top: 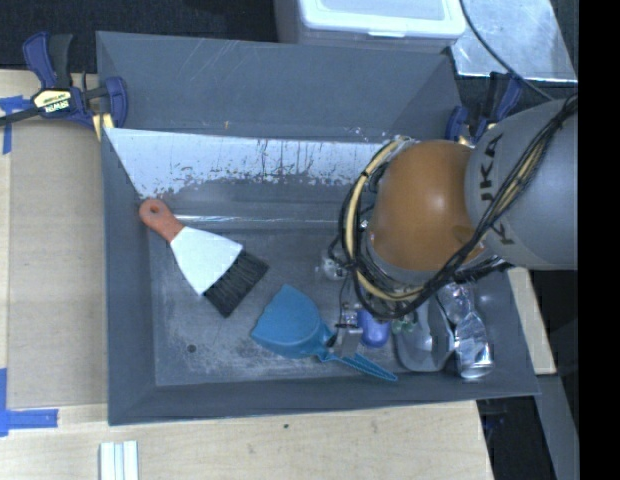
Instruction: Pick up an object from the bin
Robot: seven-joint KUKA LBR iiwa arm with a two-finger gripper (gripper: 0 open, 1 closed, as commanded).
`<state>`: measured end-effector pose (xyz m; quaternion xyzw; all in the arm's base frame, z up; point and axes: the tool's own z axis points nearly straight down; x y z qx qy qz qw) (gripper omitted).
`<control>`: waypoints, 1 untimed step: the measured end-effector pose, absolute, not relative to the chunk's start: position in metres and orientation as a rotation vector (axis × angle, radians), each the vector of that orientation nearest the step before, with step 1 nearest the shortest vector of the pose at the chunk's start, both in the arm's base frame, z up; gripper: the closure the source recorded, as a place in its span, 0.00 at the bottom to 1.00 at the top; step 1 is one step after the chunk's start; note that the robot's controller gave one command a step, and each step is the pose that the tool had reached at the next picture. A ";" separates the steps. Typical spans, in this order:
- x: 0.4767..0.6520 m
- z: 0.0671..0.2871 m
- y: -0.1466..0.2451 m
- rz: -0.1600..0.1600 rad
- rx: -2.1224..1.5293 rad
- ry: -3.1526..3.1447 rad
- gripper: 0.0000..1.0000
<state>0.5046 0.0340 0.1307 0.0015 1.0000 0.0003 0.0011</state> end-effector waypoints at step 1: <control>0.505 0.131 0.034 0.001 0.005 3.139 0.00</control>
Offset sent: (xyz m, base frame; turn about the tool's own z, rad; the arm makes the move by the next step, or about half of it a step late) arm -0.0003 -0.0005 -0.0536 0.1973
